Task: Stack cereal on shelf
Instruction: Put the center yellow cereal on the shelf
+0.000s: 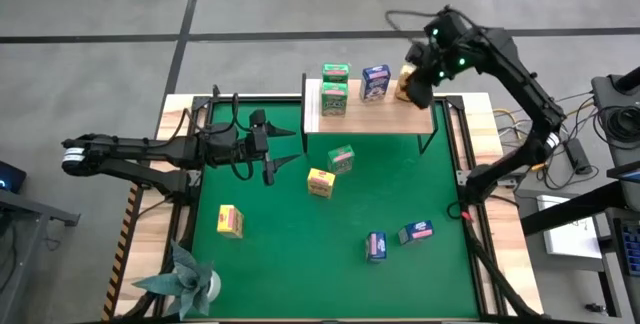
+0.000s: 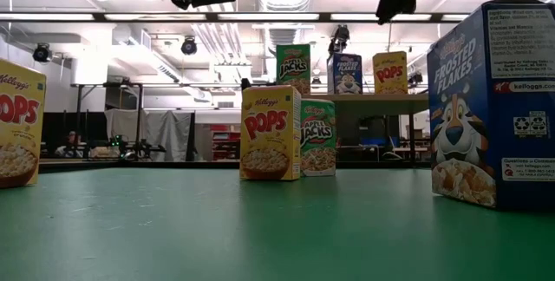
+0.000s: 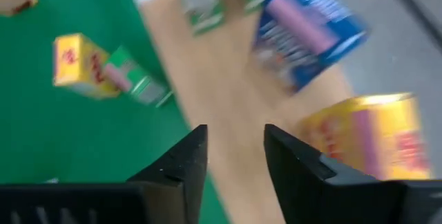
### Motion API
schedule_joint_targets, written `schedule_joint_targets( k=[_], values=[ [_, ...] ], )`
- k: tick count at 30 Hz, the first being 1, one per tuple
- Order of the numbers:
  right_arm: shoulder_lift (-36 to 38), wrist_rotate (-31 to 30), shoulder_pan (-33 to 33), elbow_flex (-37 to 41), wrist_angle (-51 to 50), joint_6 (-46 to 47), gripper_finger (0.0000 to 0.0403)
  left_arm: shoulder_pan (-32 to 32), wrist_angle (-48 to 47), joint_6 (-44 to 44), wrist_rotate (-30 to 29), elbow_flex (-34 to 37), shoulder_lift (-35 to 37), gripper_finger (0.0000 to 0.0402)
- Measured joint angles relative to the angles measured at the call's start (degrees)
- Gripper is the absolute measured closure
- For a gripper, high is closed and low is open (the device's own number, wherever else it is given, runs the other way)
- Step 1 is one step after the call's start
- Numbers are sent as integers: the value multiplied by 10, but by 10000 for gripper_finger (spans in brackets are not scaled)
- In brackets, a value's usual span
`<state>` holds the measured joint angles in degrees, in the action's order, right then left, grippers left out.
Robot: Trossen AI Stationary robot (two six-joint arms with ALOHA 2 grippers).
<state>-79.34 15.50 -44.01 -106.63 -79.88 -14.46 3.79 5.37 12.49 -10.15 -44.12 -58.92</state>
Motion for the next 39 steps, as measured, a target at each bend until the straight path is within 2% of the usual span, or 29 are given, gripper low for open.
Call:
schedule_joint_targets(
  k=[7, 11, 15, 19, 25, 39],
  values=[
    [9, -20, 62, 95, 3, 32, 344, 0, 0, 0, 0, 0, 0, 148],
    [9, -148, 84, 156, 27, 65, 386, 0, 0, 0, 0, 0, 0, 148],
    [9, -306, 86, 199, 37, 102, 391, 0, -2, 0, 0, 0, 0, 148],
    [13, -382, 83, 217, 63, 104, 390, 0, -3, 0, 0, 0, 0, 148],
    [14, -396, 76, 225, 115, 71, 390, 0, -3, 0, 0, 0, 0, 148],
    [13, -412, 49, 227, 138, 25, 390, 0, -3, 1, -3, 0, 0, 147]
  ],
)
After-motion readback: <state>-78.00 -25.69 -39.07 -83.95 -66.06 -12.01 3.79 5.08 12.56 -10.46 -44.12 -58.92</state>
